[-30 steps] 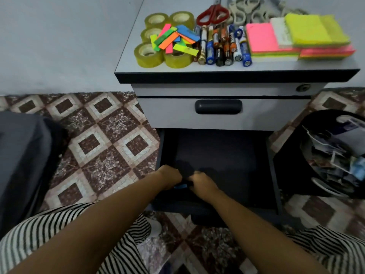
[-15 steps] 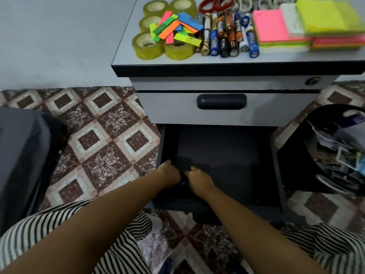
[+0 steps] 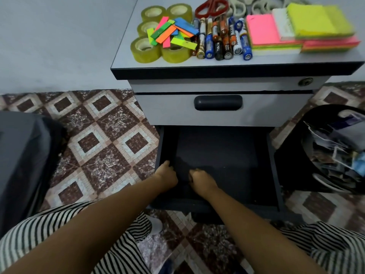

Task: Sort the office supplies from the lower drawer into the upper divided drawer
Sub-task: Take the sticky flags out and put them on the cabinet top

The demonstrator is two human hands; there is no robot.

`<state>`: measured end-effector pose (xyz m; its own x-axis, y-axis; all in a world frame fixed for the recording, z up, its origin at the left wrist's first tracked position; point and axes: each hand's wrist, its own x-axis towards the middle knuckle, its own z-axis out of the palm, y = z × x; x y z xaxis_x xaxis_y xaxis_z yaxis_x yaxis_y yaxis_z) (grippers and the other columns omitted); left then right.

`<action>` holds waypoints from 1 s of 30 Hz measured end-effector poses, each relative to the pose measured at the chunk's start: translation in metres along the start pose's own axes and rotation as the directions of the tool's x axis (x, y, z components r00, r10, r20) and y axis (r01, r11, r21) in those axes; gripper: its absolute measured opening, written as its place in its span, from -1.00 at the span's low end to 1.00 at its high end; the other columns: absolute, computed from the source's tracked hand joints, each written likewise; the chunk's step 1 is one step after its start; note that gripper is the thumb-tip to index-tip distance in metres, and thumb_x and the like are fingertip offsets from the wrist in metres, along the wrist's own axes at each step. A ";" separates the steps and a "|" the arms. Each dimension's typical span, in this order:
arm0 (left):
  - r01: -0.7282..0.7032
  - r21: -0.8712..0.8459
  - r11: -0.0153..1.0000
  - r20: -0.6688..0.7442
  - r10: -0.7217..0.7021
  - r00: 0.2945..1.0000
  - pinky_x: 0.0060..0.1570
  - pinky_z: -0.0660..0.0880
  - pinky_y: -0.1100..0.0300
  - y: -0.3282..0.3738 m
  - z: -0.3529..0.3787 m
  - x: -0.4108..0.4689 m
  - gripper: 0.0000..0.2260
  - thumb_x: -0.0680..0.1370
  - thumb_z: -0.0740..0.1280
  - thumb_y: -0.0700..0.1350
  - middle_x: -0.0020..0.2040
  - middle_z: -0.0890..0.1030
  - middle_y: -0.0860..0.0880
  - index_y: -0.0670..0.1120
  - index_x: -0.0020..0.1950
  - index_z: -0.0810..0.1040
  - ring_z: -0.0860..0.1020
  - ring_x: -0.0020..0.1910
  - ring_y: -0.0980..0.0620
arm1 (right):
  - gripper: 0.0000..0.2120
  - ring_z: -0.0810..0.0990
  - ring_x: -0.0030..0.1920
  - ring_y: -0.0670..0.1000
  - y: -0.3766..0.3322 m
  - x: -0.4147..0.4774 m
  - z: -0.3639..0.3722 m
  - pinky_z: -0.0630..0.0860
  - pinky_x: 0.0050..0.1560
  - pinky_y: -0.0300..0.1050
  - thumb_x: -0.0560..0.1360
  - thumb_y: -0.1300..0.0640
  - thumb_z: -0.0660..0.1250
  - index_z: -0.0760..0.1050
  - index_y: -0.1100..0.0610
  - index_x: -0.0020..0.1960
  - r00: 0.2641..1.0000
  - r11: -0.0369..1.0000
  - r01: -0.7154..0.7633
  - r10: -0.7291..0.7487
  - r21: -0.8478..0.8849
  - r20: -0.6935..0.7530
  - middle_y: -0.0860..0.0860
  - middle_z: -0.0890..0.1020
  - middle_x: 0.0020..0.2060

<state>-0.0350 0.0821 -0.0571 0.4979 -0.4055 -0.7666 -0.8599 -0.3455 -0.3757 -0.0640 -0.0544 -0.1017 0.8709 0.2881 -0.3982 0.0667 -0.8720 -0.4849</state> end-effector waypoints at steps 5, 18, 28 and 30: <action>0.019 0.014 1.000 -0.013 -0.019 1.000 0.36 0.15 -0.07 0.006 0.000 0.002 -0.70 0.61 0.18 -0.19 0.32 0.47 -0.16 -0.17 0.33 0.44 0.38 0.31 -0.16 | -0.90 0.51 -0.01 0.12 0.001 -0.004 -0.004 0.32 -0.15 -0.19 0.53 0.33 0.18 0.40 0.16 -0.08 0.999 0.994 -0.041 0.041 0.101 0.000 0.21 0.53 0.05; 0.031 -0.838 0.545 -0.126 -0.249 0.960 -0.06 0.43 0.13 -0.018 -0.020 -0.008 -0.77 0.61 0.14 -0.14 0.08 0.58 -0.22 -0.23 0.11 0.52 0.56 0.04 -0.18 | -0.84 0.54 -0.14 -0.01 0.009 0.000 -0.015 0.33 -0.39 -0.44 0.53 0.25 0.28 0.60 0.26 0.04 0.892 0.687 -0.284 0.445 0.669 -0.079 0.06 0.59 -0.13; -0.103 -0.838 -0.536 0.113 -0.354 0.928 -0.21 0.46 0.22 -0.019 -0.030 -0.009 -0.84 0.62 0.13 -0.24 -0.24 0.58 -0.08 -0.17 -0.02 0.49 0.56 -0.27 0.06 | -0.94 0.61 0.00 0.01 0.003 -0.026 -0.043 0.55 -0.04 -0.07 0.56 0.19 0.27 0.52 0.08 -0.05 0.918 0.076 -0.257 0.331 0.963 0.219 0.01 0.60 -0.06; -0.119 -0.831 -0.544 0.101 -0.357 0.928 -0.20 0.47 0.22 -0.019 -0.033 -0.012 -0.84 0.61 0.13 -0.24 -0.23 0.59 -0.08 -0.17 -0.02 0.51 0.57 -0.27 0.06 | -0.94 0.63 -0.06 -0.01 -0.001 -0.029 -0.046 0.57 -0.04 -0.10 0.56 0.20 0.27 0.51 0.12 0.02 0.936 0.074 -0.219 0.296 0.973 0.188 0.03 0.62 -0.07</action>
<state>-0.0204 0.0654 -0.0232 0.7582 -0.1675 -0.6301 0.5017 -0.4672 0.7280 -0.0671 -0.0801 -0.0537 0.7438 0.0860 -0.6629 -0.6593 0.2576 -0.7063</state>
